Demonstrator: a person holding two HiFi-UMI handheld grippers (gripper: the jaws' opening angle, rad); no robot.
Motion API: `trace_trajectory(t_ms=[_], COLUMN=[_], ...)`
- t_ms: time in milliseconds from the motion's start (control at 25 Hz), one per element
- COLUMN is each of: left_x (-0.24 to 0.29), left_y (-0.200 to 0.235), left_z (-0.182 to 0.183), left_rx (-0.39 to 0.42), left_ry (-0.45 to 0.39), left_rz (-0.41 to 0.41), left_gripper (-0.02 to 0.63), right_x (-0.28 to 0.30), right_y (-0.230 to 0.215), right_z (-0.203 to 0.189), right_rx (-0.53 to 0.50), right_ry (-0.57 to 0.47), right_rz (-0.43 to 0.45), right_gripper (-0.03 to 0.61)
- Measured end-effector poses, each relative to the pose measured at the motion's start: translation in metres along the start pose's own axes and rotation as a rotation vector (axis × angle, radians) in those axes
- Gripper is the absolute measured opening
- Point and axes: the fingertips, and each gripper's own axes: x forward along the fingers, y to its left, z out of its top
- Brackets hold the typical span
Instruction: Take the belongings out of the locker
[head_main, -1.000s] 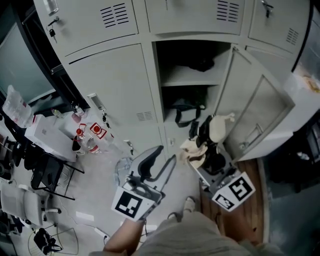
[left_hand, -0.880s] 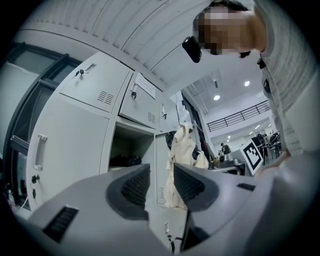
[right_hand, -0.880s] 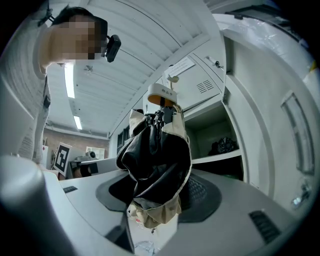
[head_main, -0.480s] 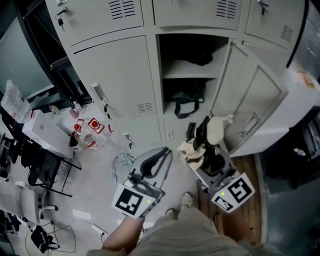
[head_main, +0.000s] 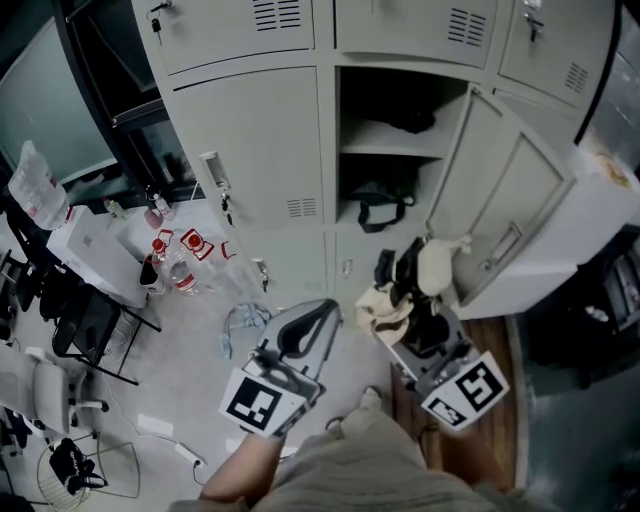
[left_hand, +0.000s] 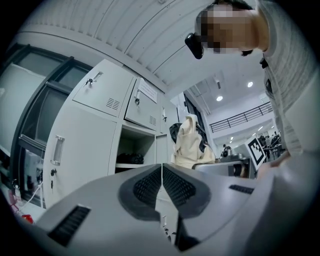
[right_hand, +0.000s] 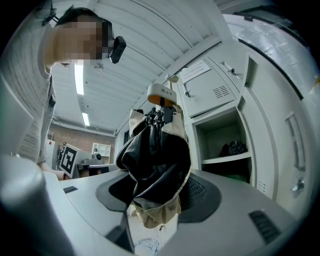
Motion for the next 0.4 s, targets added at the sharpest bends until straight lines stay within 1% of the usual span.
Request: trace_trajectory(t_ms=[200,400], left_x=[-0.017,-0.031], left_y=[0.0,-0.002], left_z=[-0.004,-0.01], left_rx=[0.008,-0.002], left_ry=[0.009,0.03], left_rz=[0.012,0.017], left_gripper=[0.014,0.014], right_x=[-0.003,-0.004], right_y=[0.013,0.024], right_z=[-0.004,-0.008], right_rx=[-0.009,0.003], right_ry=[0.001,0.013], right_rz=[0.015,0.014], right_gripper=[0.233,0.233])
